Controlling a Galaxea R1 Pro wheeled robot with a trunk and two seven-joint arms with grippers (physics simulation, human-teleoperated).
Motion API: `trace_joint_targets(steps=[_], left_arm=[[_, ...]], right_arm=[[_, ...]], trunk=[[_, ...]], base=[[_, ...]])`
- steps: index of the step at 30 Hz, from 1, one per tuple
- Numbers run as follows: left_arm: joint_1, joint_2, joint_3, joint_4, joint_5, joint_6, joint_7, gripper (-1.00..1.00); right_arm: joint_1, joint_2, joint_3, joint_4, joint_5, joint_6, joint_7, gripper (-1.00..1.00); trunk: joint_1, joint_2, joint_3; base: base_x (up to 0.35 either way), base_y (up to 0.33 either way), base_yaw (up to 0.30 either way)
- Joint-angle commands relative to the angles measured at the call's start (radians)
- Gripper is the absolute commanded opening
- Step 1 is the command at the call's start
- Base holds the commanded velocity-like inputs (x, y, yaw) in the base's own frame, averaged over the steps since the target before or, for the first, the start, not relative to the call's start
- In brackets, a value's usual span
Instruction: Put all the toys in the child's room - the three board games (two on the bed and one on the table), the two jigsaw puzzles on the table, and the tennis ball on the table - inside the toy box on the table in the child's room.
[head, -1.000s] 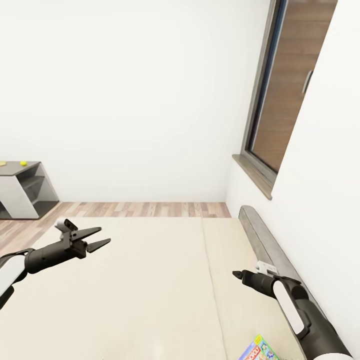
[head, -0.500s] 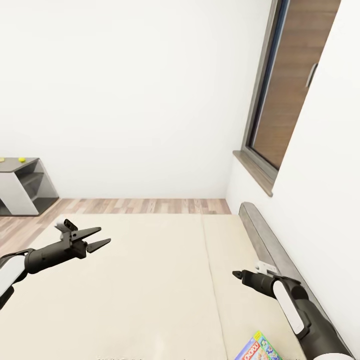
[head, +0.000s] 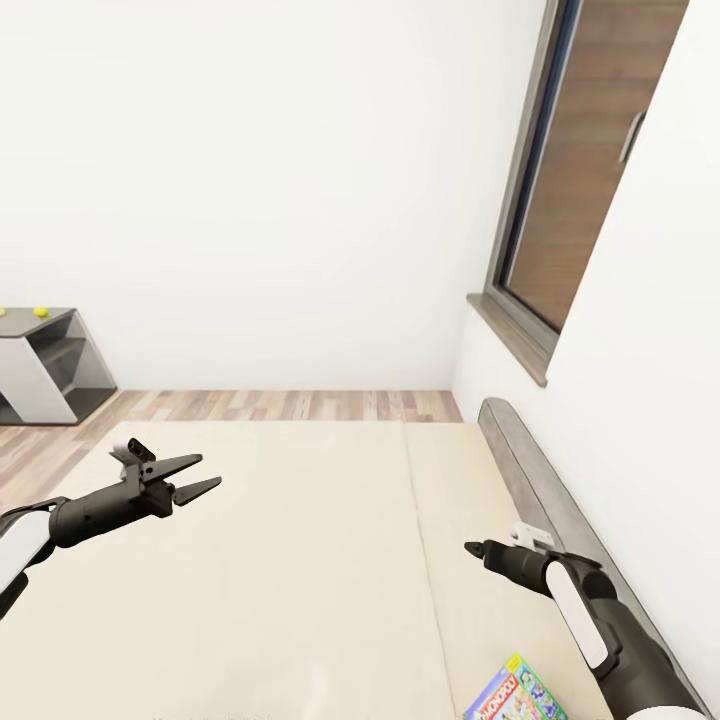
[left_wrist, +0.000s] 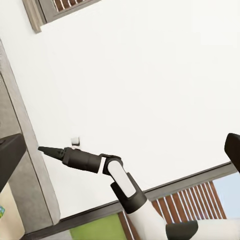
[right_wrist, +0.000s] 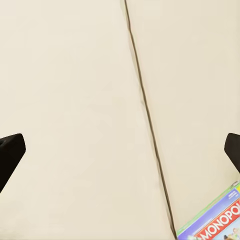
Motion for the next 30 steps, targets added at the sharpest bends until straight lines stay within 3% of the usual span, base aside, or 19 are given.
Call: trace_joint_targets(steps=[1,30], left_arm=[[-0.001,0.001,-0.002,0.001,0.002,0.003,-0.003,1.0],[-0.001,0.001,-0.002,0.003,0.001,0.0,0.0,1.0]], right_arm=[[-0.001,0.0,-0.002,-0.001,0.002,0.005,0.004,1.0],[-0.001,0.0,-0.001,0.0,0.002,0.005,0.004,1.0]], trunk=[[0.001,-0.002,-0.004],[0.001,-0.002,-0.051]], base=[[0.0,0.0,0.0],[0.0,0.0,0.0]])
